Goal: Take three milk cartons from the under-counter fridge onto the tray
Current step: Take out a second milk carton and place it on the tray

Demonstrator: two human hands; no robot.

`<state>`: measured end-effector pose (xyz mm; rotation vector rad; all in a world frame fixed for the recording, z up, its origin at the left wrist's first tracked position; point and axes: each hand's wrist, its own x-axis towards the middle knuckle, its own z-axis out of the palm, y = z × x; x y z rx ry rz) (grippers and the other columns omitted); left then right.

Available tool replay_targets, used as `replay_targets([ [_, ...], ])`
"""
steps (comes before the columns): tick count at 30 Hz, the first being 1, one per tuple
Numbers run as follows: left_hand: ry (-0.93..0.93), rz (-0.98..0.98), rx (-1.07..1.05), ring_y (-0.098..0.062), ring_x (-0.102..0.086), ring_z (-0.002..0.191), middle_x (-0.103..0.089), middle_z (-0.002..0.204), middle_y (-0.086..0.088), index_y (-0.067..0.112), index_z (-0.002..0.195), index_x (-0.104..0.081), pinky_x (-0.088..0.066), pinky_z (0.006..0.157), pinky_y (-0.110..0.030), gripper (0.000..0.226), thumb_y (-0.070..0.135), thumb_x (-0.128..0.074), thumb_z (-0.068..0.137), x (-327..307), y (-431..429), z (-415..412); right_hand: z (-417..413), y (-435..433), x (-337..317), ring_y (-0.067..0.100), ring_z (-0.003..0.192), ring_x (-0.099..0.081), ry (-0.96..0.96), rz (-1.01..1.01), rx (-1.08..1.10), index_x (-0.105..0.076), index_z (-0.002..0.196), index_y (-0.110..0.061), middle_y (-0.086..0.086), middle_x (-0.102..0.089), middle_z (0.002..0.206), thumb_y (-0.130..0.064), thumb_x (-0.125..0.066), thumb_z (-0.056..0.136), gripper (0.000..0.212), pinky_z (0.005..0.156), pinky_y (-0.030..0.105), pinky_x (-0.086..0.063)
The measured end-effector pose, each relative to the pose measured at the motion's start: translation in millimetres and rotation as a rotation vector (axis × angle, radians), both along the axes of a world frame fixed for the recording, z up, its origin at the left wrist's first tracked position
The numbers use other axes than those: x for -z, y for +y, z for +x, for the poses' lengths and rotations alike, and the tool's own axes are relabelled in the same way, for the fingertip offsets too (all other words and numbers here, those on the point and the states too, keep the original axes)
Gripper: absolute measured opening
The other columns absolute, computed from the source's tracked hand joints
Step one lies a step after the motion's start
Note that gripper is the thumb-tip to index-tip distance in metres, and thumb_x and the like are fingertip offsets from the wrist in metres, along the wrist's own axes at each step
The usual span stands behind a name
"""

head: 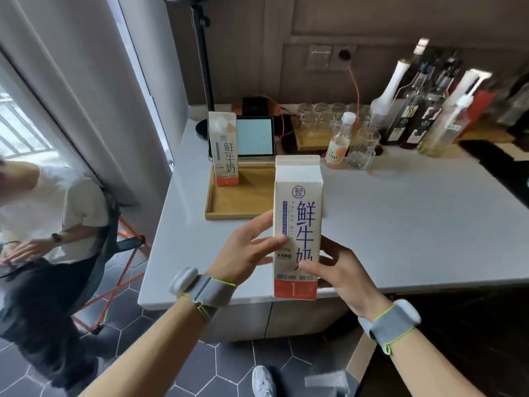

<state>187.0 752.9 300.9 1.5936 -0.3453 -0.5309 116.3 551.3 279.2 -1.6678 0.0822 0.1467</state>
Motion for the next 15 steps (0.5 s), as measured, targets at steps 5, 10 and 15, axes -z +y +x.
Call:
replay_targets([
  [5, 0.027, 0.016, 0.022, -0.014, -0.065, 0.121, -0.063, 0.135, 0.017, 0.04, 0.14, -0.05, -0.052, 0.099, -0.057, 0.049, 0.03, -0.064, 0.094, 9, 5, 41, 47, 2, 17, 0.018, 0.105, -0.074, 0.018, 0.0, -0.023, -0.067, 0.116, -0.051, -0.007, -0.075, 0.117, -0.033, -0.078, 0.08, 0.041, 0.08, 0.04, -0.064],
  [10, 0.058, 0.059, 0.011, -0.016, -0.06, 0.128, -0.061, 0.139, 0.013, 0.037, 0.147, -0.04, -0.048, 0.104, -0.058, 0.054, 0.027, -0.059, 0.097, 22, 3, 101, 116, 2, 37, 0.01, 0.105, -0.072, 0.033, 0.014, -0.027, -0.067, 0.116, -0.053, -0.01, -0.076, 0.114, -0.036, -0.081, 0.074, 0.048, 0.077, 0.035, -0.064],
  [15, 0.056, 0.072, -0.019, -0.008, -0.061, 0.125, -0.063, 0.137, 0.014, 0.028, 0.149, -0.038, -0.053, 0.103, -0.041, 0.052, 0.021, -0.053, 0.1, 37, -7, 160, 187, -9, 54, 0.008, 0.103, -0.072, 0.036, -0.028, -0.018, -0.071, 0.111, -0.049, -0.013, -0.076, 0.114, -0.02, -0.088, 0.07, 0.054, 0.079, 0.026, -0.061],
])
